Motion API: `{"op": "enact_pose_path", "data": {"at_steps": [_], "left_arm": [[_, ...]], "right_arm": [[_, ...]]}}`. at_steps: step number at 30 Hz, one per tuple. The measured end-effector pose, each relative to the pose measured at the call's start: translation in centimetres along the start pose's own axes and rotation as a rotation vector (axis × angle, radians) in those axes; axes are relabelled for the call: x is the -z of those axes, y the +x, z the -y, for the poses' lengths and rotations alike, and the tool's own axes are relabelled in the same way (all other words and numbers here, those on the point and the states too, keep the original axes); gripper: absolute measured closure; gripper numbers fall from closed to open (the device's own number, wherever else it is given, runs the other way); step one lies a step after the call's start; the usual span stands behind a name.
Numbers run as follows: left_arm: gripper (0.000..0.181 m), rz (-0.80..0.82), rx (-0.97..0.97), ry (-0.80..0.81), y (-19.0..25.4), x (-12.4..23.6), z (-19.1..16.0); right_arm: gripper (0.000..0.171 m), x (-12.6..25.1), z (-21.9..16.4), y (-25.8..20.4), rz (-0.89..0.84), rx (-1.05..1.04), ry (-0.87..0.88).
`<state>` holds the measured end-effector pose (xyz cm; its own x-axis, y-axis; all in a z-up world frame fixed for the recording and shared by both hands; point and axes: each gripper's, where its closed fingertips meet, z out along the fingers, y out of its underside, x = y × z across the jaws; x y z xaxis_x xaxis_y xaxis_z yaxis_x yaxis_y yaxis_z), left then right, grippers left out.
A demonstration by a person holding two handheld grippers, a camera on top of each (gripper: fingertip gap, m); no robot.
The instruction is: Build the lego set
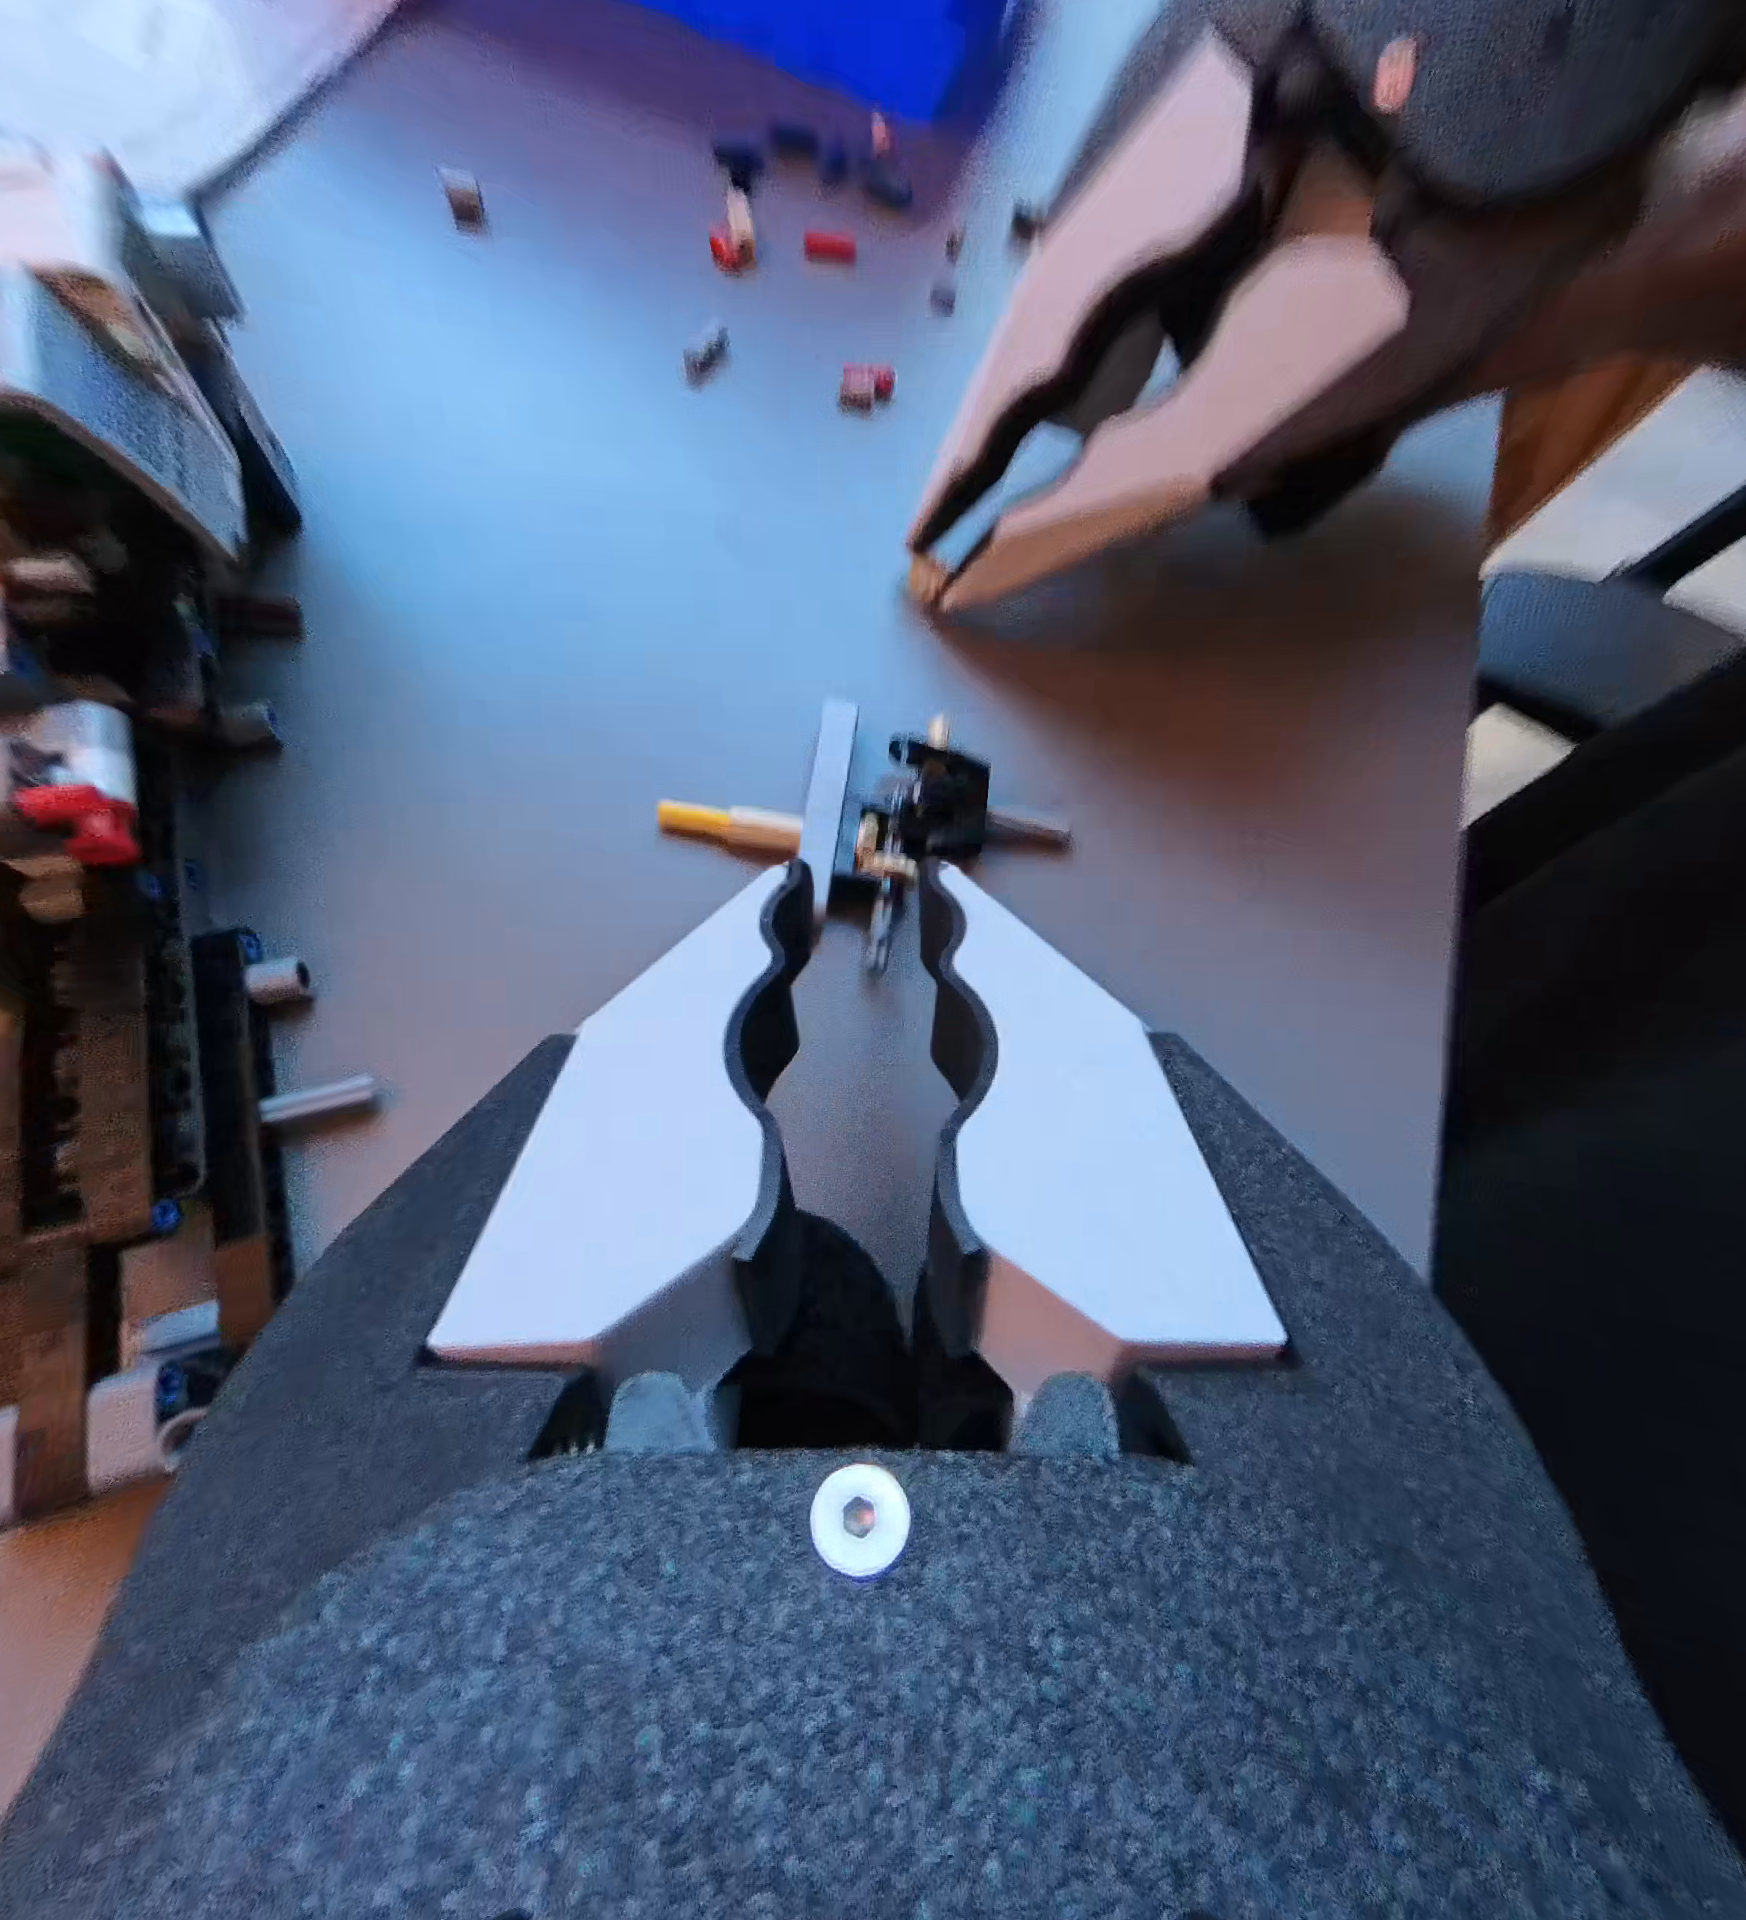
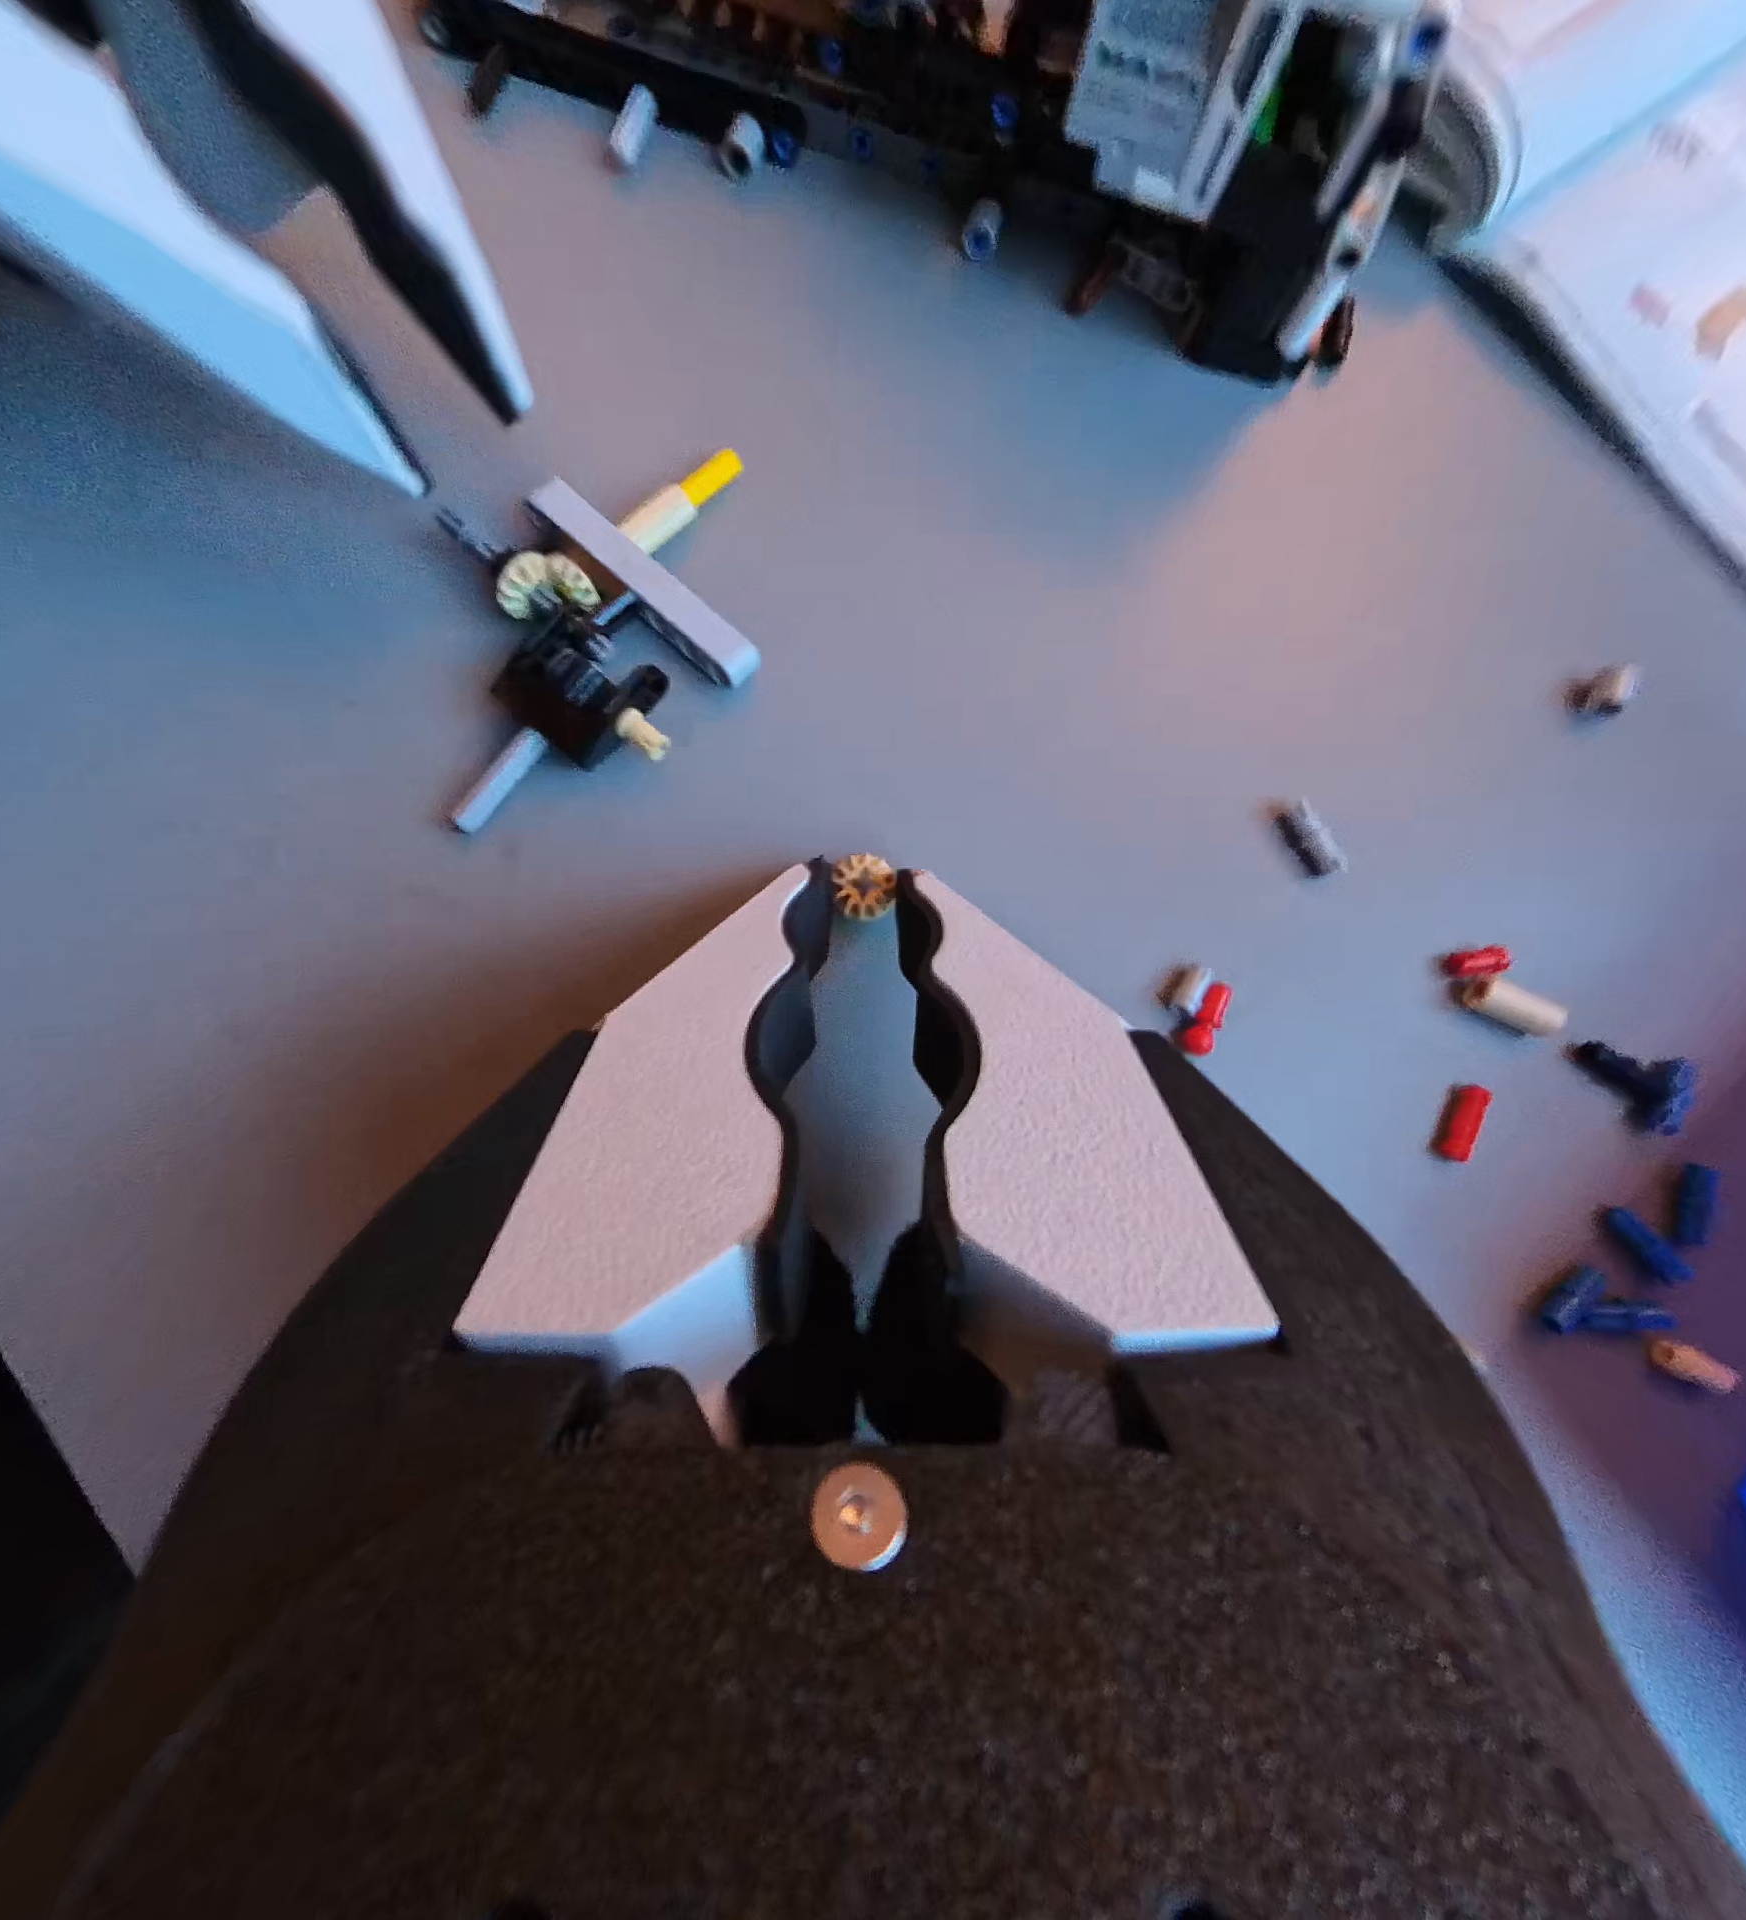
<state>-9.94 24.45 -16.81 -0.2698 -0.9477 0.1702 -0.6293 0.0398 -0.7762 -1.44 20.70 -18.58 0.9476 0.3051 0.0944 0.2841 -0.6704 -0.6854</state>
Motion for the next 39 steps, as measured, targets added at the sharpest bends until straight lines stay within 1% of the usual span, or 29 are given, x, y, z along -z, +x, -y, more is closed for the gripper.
{"op": "enact_pose_path", "data": {"at_steps": [2, 5, 7, 8, 9, 13, 15, 17, 21, 24, 25, 27, 28, 29, 30, 32, 35, 39], "left_arm": [[0.163, -0.061, 0.070, 0.072, 0.4, 0.5, 2.0], [0.162, -0.272, 0.204, 0.138, 2.2, 0.3, 4.5], [0.162, -0.432, 0.312, 0.196, 3.5, 0.5, 6.1], [0.163, -0.484, 0.355, 0.223, 3.8, 0.7, 6.6], [0.173, -0.507, 0.377, 0.243, 3.9, 0.8, 6.9], [0.181, -0.483, 0.358, 0.261, 4.4, 1.0, 6.7], [0.181, -0.473, 0.333, 0.258, 4.9, 1.1, 6.4], [0.181, -0.495, 0.310, 0.245, 5.5, 1.4, 6.0], [0.181, -0.534, 0.282, 0.274, 6.3, 2.2, 6.1], [0.181, -0.494, 0.307, 0.278, 5.2, 2.7, 5.8], [0.181, -0.512, 0.326, 0.274, 5.2, 2.9, 5.7], [0.162, -0.560, 0.368, 0.276, 5.5, 3.1, 5.8], [0.166, -0.597, 0.380, 0.285, 5.8, 3.3, 6.0], [0.173, -0.623, 0.386, 0.299, 6.1, 3.4, 6.3], [0.175, -0.627, 0.383, 0.306, 6.1, 3.4, 6.4], [0.176, -0.617, 0.371, 0.303, 6.1, 3.3, 6.4], [0.172, -0.647, 0.372, 0.324, 6.4, 3.8, 6.7], [0.169, -0.689, 0.419, 0.358, 6.3, 4.0, 6.9]], "right_arm": [[0.160, 0.7, 1.7, -0.5, -0.055, 0.096, 0.062], [0.160, 2.3, 5.1, -2.5, -0.110, 0.266, 0.180], [0.160, 3.1, 6.6, -3.8, -0.144, 0.366, 0.229], [0.160, 3.6, 7.2, -4.4, -0.148, 0.403, 0.256], [0.160, 4.0, 7.5, -4.8, -0.152, 0.424, 0.279], [0.160, 5.0, 7.6, -5.5, -0.145, 0.434, 0.310], [0.160, 5.1, 7.4, -5.9, -0.121, 0.423, 0.317], [0.160, 5.2, 7.4, -6.2, -0.103, 0.397, 0.329], [0.160, 5.5, 7.7, -7.0, -0.029, 0.334, 0.374], [0.160, 5.7, 7.6, -6.8, -0.088, 0.393, 0.390], [0.160, 5.8, 7.7, -6.8, -0.114, 0.426, 0.396], [0.160, 6.1, 8.0, -7.2, -0.158, 0.486, 0.422], [0.160, 6.3, 8.3, -7.7, -0.161, 0.508, 0.443], [0.160, 6.4, 8.5, -8.0, -0.162, 0.522, 0.460], [0.160, 6.6, 8.8, -8.2, -0.170, 0.531, 0.473], [0.160, 6.7, 8.9, -8.2, -0.177, 0.537, 0.479], [0.160, 6.9, 9.1, -8.0, -0.176, 0.522, 0.491], [0.160, 6.9, 9.4, -8.1, -0.188, 0.539, 0.500]]}}
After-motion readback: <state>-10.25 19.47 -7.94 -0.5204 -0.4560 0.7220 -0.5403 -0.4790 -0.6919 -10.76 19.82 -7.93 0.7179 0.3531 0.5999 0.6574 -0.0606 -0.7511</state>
